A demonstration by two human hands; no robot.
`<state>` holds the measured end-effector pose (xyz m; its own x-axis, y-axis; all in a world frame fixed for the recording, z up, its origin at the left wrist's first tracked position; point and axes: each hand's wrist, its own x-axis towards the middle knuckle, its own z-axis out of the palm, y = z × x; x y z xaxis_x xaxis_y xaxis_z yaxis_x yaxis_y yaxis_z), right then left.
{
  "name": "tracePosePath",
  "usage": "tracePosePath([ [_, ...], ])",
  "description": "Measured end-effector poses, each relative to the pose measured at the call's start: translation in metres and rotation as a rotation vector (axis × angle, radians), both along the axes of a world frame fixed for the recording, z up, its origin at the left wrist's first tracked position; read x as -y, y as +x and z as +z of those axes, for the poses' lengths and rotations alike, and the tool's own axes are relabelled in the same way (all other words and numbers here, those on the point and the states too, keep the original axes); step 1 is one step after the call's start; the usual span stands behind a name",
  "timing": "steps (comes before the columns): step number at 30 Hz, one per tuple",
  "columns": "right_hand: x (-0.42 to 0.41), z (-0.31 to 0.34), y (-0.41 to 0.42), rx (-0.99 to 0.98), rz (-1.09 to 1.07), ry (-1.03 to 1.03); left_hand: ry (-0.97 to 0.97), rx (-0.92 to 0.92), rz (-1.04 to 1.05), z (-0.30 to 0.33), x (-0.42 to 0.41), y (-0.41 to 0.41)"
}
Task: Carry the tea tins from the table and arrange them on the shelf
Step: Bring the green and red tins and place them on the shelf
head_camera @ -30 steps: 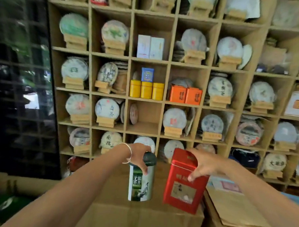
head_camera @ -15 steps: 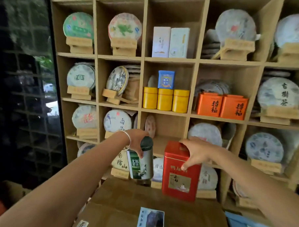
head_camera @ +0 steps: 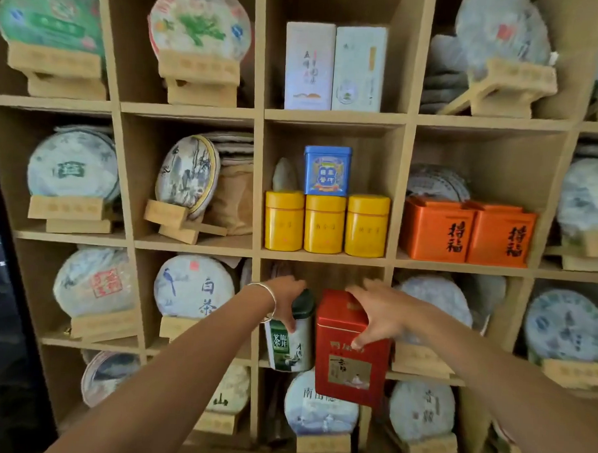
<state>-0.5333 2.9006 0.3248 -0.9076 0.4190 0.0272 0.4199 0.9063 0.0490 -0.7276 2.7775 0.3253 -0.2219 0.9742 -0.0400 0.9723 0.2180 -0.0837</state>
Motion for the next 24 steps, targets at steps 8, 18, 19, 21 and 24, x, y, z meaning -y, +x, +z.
tracePosePath([
  [8,-0.029,0.000,-0.029,0.041,-0.010,-0.022,-0.071,0.020,-0.022,-0.009,-0.048,-0.028],
  [18,-0.047,0.000,-0.046,0.024,-0.038,-0.062,-0.133,0.075,0.025,-0.016,-0.072,-0.045],
  [19,-0.048,-0.003,-0.047,0.030,-0.048,-0.075,-0.133,0.082,0.023,-0.016,-0.073,-0.047],
  [21,-0.051,-0.008,-0.050,0.048,-0.070,-0.087,-0.139,0.084,0.020,-0.016,-0.075,-0.049],
  [24,-0.055,-0.010,-0.059,0.085,-0.107,-0.096,-0.147,0.092,0.018,-0.018,-0.079,-0.051],
])
